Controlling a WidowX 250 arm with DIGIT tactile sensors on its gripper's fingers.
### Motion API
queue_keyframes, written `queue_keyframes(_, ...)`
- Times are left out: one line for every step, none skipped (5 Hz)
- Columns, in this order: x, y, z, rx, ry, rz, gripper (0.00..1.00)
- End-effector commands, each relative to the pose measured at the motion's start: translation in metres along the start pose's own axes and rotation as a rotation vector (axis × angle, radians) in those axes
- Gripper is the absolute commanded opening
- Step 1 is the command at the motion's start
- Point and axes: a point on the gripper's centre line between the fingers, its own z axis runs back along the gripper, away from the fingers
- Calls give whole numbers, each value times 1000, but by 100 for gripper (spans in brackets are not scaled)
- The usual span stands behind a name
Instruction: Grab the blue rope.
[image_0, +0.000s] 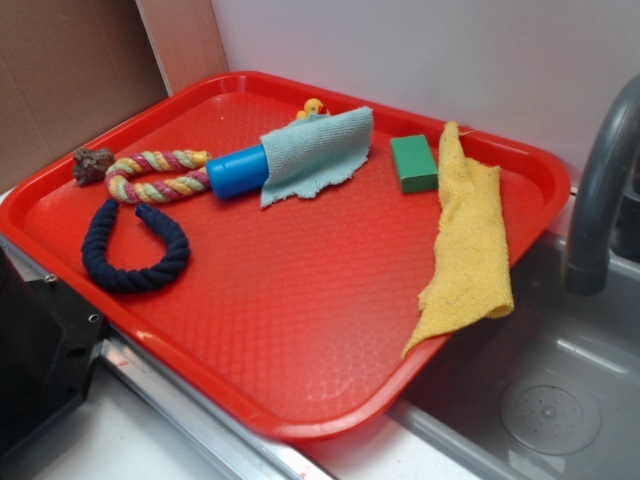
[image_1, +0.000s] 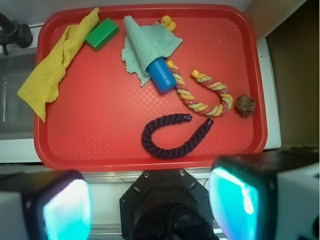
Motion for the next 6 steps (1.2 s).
queue_keyframes(0, 0, 0, 0, 0, 0, 100)
queue_keyframes(9, 1, -51, -35, -57, 19, 100)
queue_keyframes(19, -12, -104, 7, -42, -46, 100)
queue_keyframes(13, -15, -153, -21, -13, -94, 100)
queue_keyframes(6, -11, -187, -41, 50, -93, 100)
queue_keyframes(-10, -8, -199, -43, 84, -86, 100)
